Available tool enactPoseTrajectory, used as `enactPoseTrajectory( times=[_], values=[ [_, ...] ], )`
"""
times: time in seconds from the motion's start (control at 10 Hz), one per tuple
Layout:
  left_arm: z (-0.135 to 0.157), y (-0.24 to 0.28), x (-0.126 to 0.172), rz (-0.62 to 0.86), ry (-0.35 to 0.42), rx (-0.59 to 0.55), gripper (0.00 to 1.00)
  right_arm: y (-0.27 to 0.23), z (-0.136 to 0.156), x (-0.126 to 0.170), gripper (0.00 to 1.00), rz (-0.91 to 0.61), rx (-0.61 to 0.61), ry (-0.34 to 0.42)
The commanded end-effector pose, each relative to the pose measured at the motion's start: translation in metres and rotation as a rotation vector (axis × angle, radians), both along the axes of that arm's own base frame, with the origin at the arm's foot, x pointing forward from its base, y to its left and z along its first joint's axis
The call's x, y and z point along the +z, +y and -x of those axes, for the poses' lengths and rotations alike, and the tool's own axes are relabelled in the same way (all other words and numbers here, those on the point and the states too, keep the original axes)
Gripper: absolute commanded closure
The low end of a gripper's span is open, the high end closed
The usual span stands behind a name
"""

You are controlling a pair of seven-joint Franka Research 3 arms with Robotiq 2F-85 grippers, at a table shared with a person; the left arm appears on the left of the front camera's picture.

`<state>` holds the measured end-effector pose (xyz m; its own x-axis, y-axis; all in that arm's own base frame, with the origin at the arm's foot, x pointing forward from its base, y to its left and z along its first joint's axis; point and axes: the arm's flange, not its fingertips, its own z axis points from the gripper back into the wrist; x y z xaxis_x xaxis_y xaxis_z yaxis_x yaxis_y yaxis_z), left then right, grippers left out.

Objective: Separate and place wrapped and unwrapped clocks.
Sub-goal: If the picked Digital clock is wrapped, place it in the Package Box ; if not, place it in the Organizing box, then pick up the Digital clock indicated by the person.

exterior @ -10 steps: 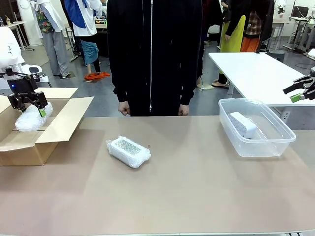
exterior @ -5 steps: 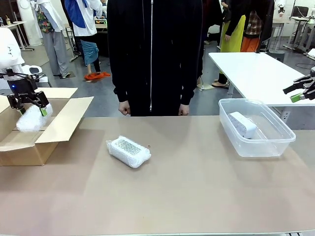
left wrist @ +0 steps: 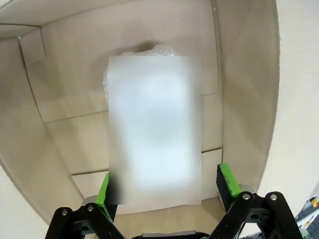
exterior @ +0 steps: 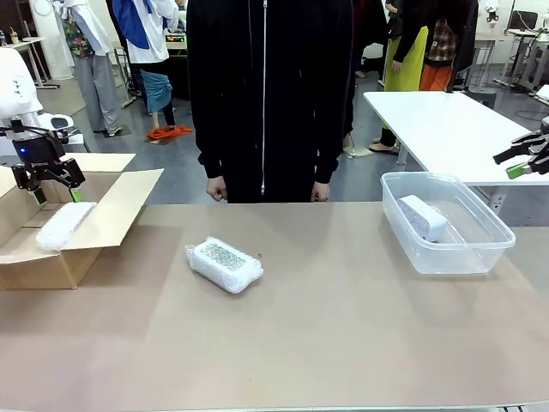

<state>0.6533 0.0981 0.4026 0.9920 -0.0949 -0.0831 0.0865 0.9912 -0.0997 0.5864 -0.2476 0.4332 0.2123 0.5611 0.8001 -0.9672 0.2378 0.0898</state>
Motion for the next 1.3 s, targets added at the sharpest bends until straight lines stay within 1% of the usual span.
enactPoseTrajectory(
  times=[0.0, 0.1, 0.2, 0.3, 1.2],
  values=[
    [-0.003, -0.001, 0.008, 0.017, 0.003, 0.007, 0.00, 0.001, 0.000, 0.000, 0.00, -0.001, -0.002, -0.002],
    [-0.002, -0.003, 0.012, 0.013, -0.005, 0.003, 0.00, 0.001, 0.000, 0.000, 0.00, -0.001, -0.002, -0.002],
    [-0.002, -0.005, 0.014, 0.006, -0.022, -0.038, 0.00, 0.001, 0.000, 0.000, 0.00, -0.001, -0.002, -0.002],
    [-0.001, -0.001, 0.004, 0.000, -0.006, -0.002, 0.00, 0.001, 0.000, 0.000, 0.00, -0.001, -0.002, -0.002],
    [-0.001, -0.001, 0.004, 0.000, -0.006, -0.002, 0.00, 0.001, 0.000, 0.000, 0.00, -0.001, -0.002, -0.002]
  ],
)
